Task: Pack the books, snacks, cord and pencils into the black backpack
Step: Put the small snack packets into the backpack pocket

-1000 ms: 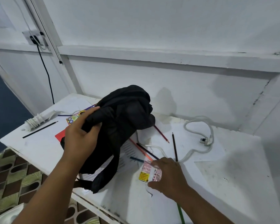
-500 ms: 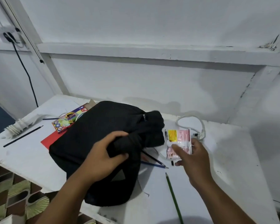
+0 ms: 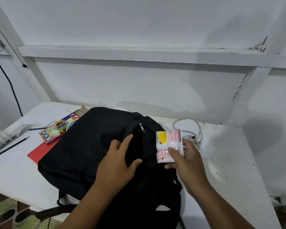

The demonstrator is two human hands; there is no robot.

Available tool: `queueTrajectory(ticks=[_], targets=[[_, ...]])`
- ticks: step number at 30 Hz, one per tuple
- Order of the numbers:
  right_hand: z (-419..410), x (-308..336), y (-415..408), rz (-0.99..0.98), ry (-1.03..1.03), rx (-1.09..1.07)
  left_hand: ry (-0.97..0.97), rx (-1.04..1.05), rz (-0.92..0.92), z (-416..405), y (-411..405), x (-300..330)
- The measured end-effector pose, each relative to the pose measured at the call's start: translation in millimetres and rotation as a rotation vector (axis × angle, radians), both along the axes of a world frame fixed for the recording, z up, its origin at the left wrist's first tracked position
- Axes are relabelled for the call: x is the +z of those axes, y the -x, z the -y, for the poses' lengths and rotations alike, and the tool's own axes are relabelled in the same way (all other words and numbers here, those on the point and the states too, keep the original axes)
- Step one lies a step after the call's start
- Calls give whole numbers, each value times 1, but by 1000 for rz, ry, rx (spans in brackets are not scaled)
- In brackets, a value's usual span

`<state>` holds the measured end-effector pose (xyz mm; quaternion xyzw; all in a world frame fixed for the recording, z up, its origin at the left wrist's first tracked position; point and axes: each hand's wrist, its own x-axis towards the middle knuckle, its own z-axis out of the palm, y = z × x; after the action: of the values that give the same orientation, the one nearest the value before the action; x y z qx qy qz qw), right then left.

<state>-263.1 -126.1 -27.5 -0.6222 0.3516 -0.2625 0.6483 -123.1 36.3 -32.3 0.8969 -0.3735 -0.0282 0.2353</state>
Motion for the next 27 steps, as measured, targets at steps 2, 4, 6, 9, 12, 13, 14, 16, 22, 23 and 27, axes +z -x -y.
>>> queueTrajectory(ticks=[2, 4, 6, 9, 12, 13, 14, 16, 22, 23, 27], targets=[[-4, -1, -4, -101, 64, 109, 29, 120, 65, 0, -8, 1], [-8, 2, -10, -185, 129, 224, 86, 182, 67, -2, -19, 3], [-14, 6, -19, -232, 172, 331, 156, 201, 68, -5, -29, 8], [-23, 11, -36, -258, 163, 471, 243, 196, 55, -10, -39, 17], [-31, 13, -56, -209, 66, 545, 468, 234, -65, -16, -44, 34], [-33, 15, -64, -184, 23, 550, 537, 238, -85, -18, -46, 40], [-34, 18, -71, -158, -28, 550, 584, 233, -94, -19, -48, 46], [-37, 25, -85, -129, -106, 546, 632, 221, -115, -23, -52, 57], [-43, 37, -101, -236, 46, 480, 622, 164, -158, -29, -59, 67], [-44, 40, -99, -259, 139, 464, 619, 153, -170, -30, -59, 67], [-50, 46, -95, -165, 92, 431, 642, 129, -241, -36, -60, 61]])
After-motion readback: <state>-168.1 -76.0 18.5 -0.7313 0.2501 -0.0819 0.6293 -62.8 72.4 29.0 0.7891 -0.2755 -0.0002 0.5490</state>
